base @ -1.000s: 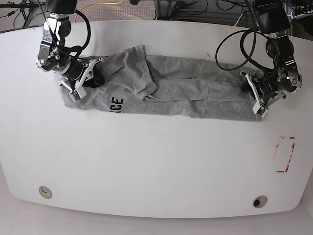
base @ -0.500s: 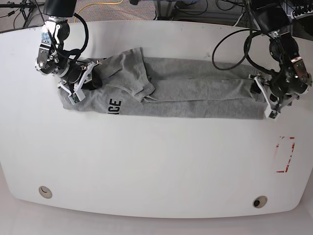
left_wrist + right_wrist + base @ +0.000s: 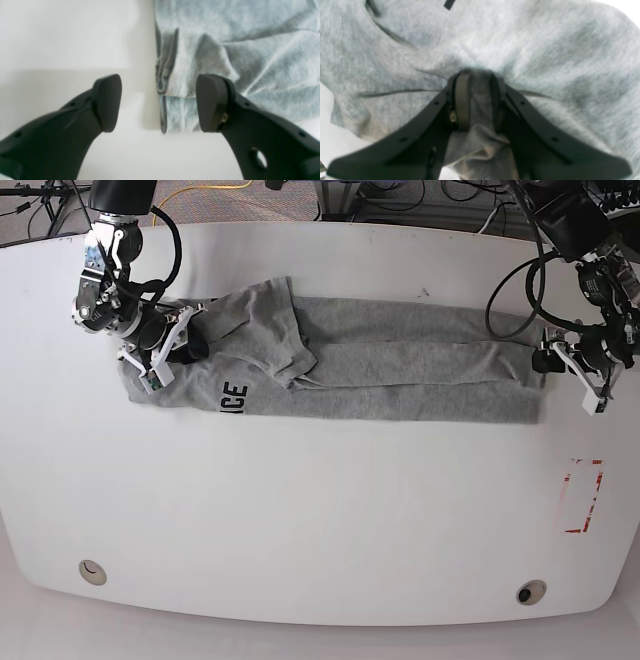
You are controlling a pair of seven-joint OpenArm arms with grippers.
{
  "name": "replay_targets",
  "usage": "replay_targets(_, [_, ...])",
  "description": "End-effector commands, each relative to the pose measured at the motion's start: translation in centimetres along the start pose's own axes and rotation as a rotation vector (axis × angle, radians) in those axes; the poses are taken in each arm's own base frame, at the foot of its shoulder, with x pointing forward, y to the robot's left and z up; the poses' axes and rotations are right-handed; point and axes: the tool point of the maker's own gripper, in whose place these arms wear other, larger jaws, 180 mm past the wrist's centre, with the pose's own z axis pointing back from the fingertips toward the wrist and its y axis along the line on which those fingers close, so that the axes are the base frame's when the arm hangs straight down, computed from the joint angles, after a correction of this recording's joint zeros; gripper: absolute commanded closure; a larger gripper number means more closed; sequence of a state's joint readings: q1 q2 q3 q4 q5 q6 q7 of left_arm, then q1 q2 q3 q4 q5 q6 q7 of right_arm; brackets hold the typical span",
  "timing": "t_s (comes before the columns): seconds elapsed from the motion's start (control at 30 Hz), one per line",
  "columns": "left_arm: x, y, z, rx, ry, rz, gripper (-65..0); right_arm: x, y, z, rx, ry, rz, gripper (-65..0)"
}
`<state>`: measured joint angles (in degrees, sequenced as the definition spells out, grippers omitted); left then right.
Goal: Fold the T-shirt properly
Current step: 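Fold the held end over toward the right gripper with left gripper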
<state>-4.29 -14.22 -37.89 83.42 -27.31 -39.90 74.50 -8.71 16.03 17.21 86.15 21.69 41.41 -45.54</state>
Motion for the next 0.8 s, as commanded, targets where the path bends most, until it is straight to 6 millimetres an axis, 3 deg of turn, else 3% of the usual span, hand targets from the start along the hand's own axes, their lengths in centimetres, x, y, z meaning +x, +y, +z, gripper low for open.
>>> replay_targets(0.0, [1.7, -0.2, 0.0, -0.035, -0.074, 0.01, -43.9, -2.9, -1.2, 0.4, -0.057, 0.138, 0.01, -13.8])
replay_targets(0.23, [0.0, -0.7, -1.8, -0.095, -0.039, 0.074, -43.8, -2.9, -1.2, 0.4, -0.057, 0.137, 0.009, -13.8])
replay_targets(0.5, [-0.6, -3.4, -3.5, -0.156, 0.009, 0.038, -42.9, -2.9, -1.2, 0.4, -0.056, 0.136, 0.009, -13.8])
replay_targets(0.6, [-1.1, -4.7, -4.0, -0.18, 0.025, 0.027, -35.8, -2.9, -1.2, 0.4, -0.056, 0.136, 0.009, -13.8])
replay_targets(0.77, [-1.6, -5.7, -4.6, -0.195, 0.058, -0.012, -10.0, -2.9, -1.2, 0.4, -0.055, 0.135, 0.008, -13.8])
